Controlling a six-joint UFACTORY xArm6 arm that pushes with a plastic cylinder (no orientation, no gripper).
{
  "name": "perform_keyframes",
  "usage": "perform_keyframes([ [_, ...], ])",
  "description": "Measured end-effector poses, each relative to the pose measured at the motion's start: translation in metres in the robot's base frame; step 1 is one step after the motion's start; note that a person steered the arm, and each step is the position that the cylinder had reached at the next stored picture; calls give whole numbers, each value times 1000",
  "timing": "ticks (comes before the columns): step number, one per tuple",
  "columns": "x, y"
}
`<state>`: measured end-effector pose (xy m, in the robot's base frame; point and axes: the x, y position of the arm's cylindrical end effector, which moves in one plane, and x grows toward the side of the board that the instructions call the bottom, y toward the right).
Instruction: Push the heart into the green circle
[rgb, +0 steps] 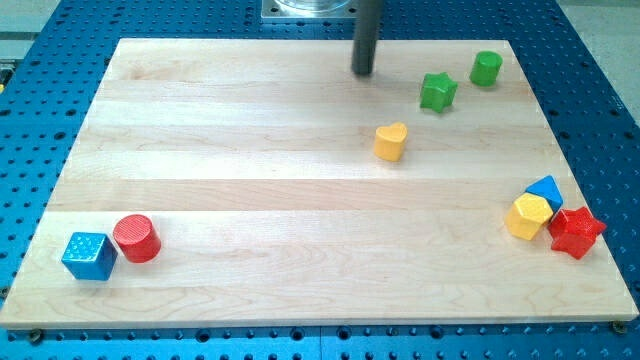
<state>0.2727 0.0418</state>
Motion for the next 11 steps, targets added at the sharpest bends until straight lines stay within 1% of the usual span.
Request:
perform_keyframes([
  [1,49,-38],
  [2,134,-26],
  [3,182,-4],
  [4,182,15],
  [5,176,53],
  [6,133,69],
  [7,101,65],
  [8,96,53],
  [9,122,53],
  [10,161,51],
  [11,129,17],
])
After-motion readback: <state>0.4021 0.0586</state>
